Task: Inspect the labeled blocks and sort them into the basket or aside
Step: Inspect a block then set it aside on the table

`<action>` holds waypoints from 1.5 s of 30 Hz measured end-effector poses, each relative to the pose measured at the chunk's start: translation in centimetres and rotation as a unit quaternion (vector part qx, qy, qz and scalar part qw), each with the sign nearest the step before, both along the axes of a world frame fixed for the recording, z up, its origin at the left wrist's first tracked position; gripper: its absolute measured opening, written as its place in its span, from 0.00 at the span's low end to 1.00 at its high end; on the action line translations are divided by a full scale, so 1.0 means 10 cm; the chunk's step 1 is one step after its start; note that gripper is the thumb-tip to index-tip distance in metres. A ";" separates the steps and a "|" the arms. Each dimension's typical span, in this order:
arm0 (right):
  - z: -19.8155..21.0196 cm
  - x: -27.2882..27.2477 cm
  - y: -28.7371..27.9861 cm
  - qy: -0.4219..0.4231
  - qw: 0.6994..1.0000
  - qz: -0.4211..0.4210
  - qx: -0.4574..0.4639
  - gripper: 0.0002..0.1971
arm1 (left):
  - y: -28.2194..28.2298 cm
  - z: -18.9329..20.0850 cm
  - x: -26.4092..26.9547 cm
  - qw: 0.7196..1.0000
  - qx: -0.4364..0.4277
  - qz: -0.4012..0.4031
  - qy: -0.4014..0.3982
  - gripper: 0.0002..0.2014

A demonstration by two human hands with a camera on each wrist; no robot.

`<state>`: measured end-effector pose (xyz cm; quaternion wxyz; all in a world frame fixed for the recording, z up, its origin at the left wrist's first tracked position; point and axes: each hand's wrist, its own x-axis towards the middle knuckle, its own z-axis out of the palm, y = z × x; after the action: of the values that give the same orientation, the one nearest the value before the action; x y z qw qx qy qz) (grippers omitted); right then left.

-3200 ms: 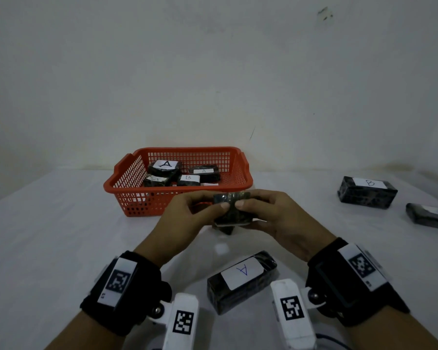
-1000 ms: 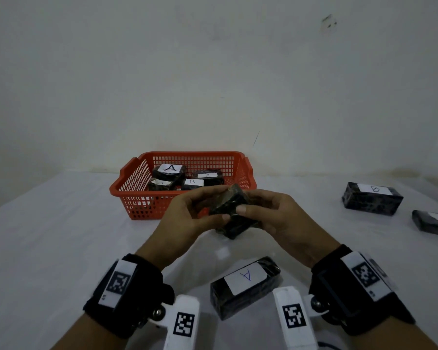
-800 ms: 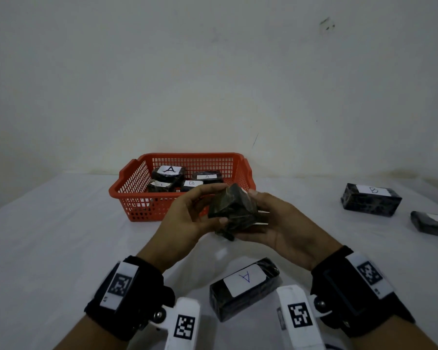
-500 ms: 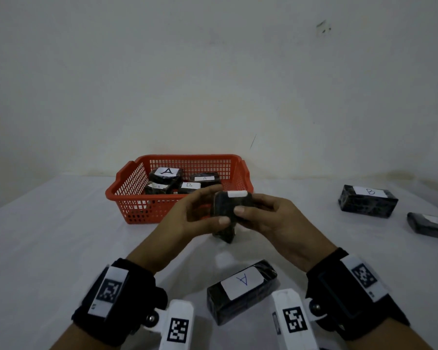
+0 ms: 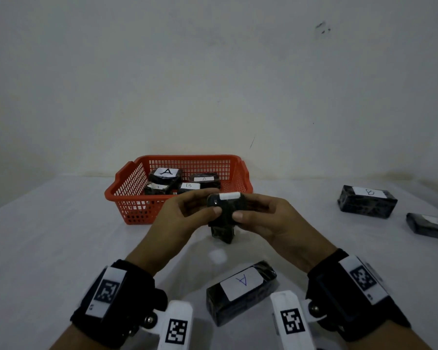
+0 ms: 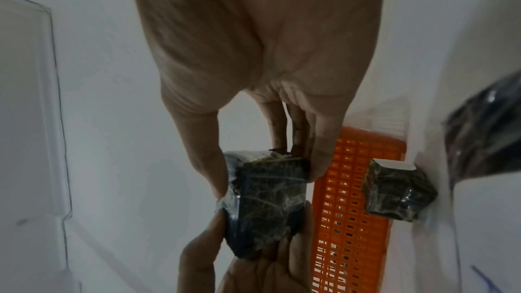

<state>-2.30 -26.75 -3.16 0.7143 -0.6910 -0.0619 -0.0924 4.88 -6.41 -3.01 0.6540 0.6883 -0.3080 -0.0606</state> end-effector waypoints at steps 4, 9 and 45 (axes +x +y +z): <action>-0.03 0.01 -0.03 -0.006 1.000 -0.013 -0.028 0.25 | 0.02 -0.02 0.02 0.999 0.015 -0.046 0.023 0.30; -0.01 0.00 -0.02 -0.010 1.000 -0.003 -0.009 0.23 | 0.03 0.00 -0.01 0.999 0.008 -0.041 0.003 0.27; 0.02 -0.03 0.01 0.051 0.998 -0.026 0.030 0.14 | -0.02 0.01 -0.08 0.999 0.017 -0.031 -0.031 0.27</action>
<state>-2.62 -26.63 -2.94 0.7342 -0.6745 -0.0042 -0.0773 4.11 -6.61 -2.96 0.6301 0.6912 -0.3481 -0.0643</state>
